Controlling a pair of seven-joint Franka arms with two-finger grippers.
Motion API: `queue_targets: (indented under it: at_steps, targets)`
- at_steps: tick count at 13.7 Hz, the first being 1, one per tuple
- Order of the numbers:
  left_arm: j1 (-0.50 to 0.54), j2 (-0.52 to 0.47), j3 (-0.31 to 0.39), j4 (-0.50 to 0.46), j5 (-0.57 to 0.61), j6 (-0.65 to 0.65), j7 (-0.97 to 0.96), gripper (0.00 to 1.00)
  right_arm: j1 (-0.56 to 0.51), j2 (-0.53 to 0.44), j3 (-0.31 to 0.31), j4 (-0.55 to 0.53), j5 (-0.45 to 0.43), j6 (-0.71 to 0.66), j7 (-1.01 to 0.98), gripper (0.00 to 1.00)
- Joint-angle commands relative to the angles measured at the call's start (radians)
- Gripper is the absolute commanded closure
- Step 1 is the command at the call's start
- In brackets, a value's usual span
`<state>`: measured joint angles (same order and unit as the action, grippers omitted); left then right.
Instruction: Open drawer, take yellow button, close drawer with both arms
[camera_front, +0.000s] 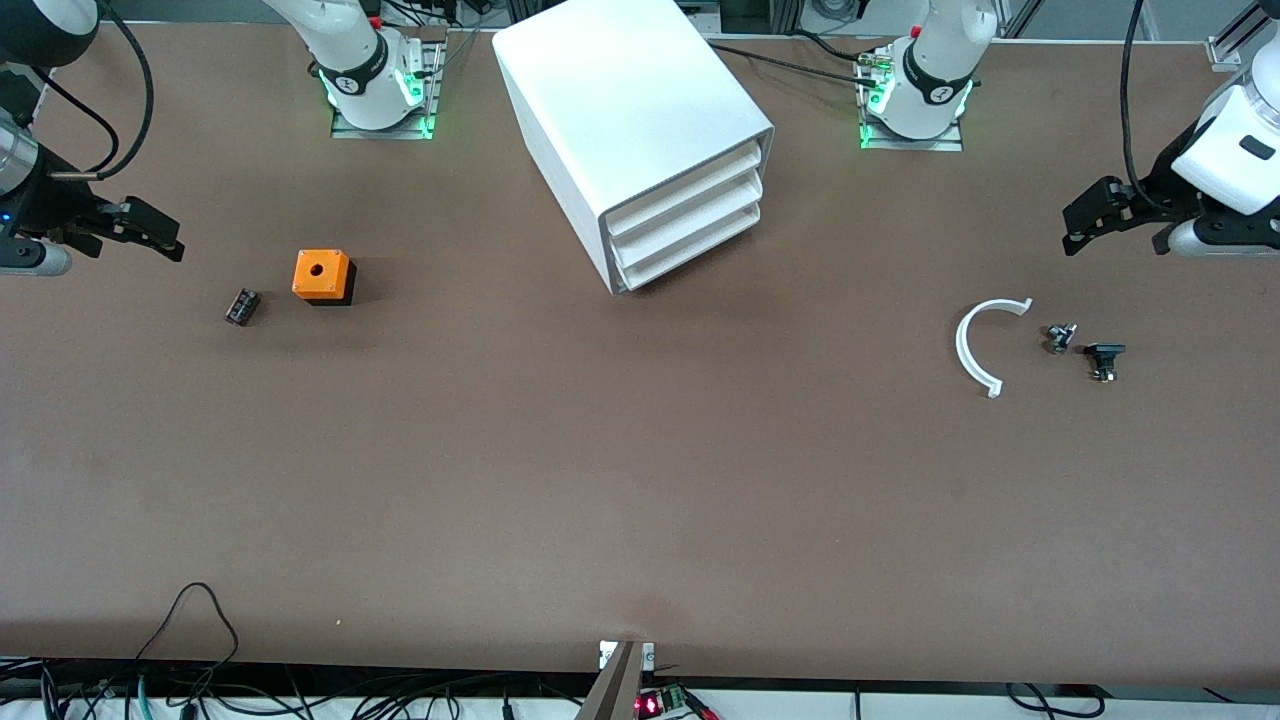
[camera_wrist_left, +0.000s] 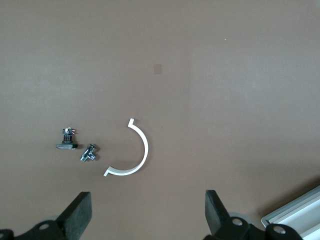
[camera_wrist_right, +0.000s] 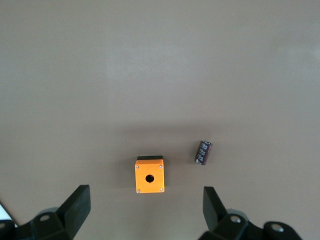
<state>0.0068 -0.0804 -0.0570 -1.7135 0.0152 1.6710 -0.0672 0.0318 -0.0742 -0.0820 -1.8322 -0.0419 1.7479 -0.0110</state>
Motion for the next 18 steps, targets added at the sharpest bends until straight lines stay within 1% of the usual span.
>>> queue_targets:
  at_steps: [1,3,16,18]
  targets:
    - [-0.001,-0.007,0.002,0.017,-0.012,-0.049,0.017,0.00,-0.001,-0.009,-0.002,0.007,0.011,-0.008,-0.014,0.00]
    - [-0.001,0.005,0.003,0.037,-0.012,-0.056,0.023,0.00,-0.001,-0.009,-0.002,0.007,0.010,-0.010,-0.014,0.00]
    - [-0.004,0.008,0.002,0.043,-0.014,-0.051,0.026,0.00,-0.001,-0.009,-0.002,0.007,0.016,-0.016,-0.014,0.00]
    - [-0.004,0.022,0.003,0.070,-0.012,-0.053,0.018,0.00,-0.001,-0.010,-0.002,0.008,0.016,-0.018,-0.014,0.00]
